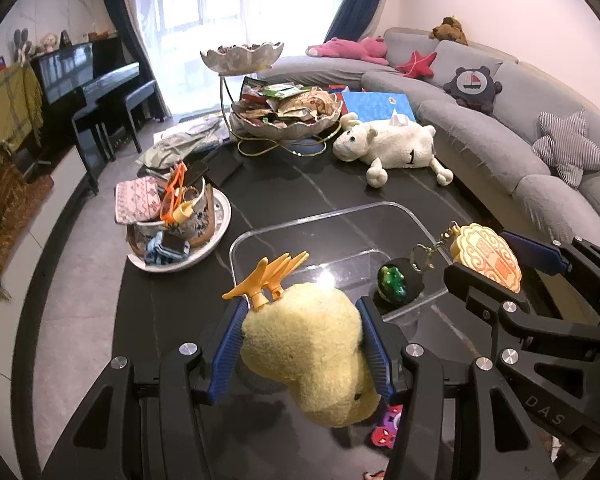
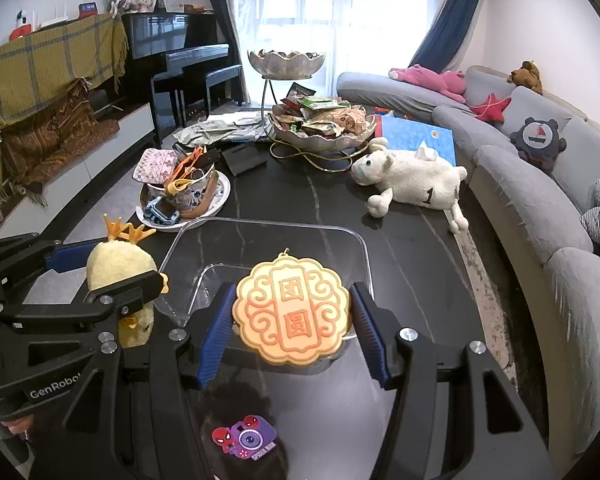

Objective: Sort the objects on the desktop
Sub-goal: 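Carry the duck in the left tool and keychain in the right tool over the clear box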

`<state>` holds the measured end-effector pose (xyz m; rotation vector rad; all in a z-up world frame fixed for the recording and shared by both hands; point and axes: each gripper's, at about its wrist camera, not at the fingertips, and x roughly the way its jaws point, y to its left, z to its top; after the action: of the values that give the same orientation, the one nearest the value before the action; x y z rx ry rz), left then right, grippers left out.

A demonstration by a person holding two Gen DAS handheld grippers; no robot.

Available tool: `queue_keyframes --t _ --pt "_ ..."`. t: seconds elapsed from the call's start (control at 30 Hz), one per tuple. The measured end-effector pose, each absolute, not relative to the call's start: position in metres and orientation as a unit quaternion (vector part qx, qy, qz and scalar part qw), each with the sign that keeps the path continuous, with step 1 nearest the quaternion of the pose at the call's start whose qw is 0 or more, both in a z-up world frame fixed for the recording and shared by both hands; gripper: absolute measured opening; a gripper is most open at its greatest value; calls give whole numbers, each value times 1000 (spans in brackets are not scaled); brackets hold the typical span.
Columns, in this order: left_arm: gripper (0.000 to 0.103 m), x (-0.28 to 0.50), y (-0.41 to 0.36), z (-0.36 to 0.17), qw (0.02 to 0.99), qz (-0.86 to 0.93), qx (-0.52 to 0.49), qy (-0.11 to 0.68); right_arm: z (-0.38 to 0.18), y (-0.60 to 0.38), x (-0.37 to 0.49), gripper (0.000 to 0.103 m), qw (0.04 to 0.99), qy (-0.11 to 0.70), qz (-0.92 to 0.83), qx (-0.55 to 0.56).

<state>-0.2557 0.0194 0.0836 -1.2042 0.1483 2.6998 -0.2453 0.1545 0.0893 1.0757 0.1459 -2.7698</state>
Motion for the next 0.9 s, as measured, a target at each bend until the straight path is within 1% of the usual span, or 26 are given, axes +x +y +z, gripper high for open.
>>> queue_keyframes --t 0.4,0.9 --pt "51 -283 18 79 89 907 -408 49 86 152 -272 55 84 56 -926 365" --pt "51 -325 19 58 87 899 -427 47 68 150 -313 55 79 65 -918 384"
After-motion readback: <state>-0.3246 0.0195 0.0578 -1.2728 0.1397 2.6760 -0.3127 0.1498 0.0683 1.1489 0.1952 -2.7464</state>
